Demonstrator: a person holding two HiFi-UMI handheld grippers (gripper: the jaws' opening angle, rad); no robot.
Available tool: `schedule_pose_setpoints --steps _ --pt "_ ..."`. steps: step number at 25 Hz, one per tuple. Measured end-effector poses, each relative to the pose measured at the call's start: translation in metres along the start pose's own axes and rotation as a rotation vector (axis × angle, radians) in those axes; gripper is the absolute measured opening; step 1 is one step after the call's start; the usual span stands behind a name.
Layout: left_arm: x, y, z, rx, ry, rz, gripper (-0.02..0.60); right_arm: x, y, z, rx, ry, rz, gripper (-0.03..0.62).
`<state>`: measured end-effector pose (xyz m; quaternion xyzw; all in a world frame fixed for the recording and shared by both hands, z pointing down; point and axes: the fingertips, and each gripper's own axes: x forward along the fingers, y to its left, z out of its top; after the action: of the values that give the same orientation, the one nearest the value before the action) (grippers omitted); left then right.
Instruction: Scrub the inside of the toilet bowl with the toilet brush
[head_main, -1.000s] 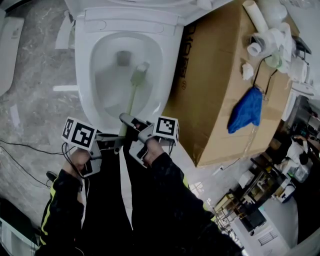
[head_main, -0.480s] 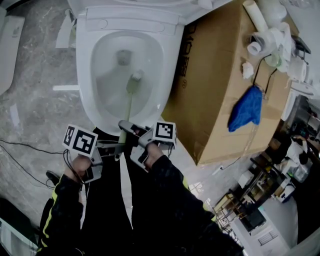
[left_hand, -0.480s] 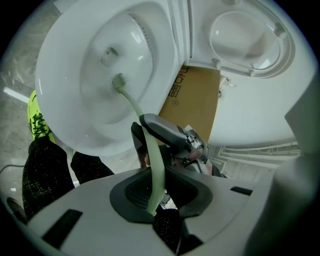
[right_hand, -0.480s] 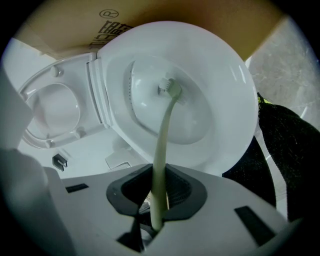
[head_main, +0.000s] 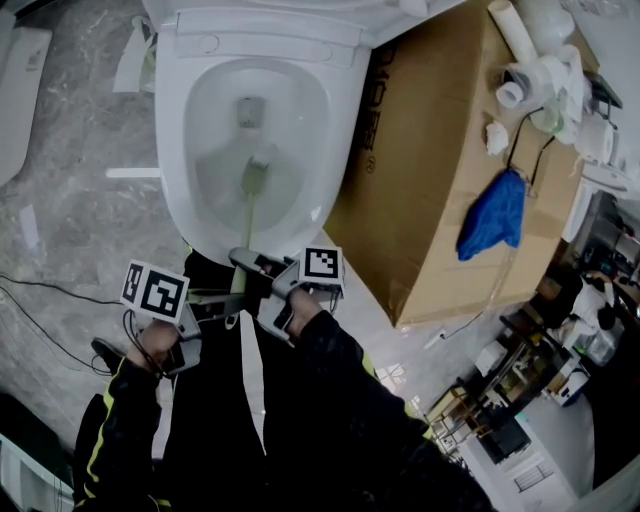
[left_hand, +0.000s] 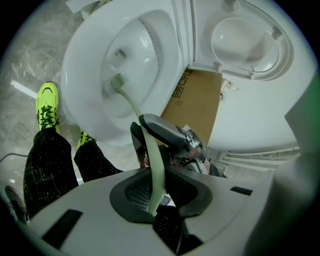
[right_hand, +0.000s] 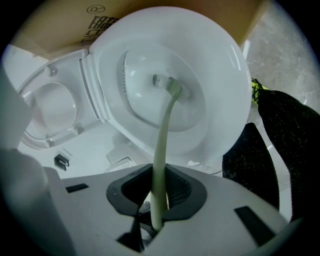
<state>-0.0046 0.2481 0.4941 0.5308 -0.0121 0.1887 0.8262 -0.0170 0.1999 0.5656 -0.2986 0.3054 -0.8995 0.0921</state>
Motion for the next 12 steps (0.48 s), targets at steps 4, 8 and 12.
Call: schedule_pose_setpoints --steps 4,8,12 --pt "-0.004 -0.001 -0.001 -0.014 -0.01 0.01 0.077 0.004 0.001 -0.005 0.028 0.023 0.027 0.064" --pt "-0.009 0.0 -0.001 -0.015 -0.021 0.027 0.077 0.01 0.002 -0.008 0.041 0.048 0.051 0.064" --pt "-0.015 0.003 0.003 0.005 -0.036 0.063 0.077 0.015 0.005 -0.009 0.047 0.058 0.073 0.064"
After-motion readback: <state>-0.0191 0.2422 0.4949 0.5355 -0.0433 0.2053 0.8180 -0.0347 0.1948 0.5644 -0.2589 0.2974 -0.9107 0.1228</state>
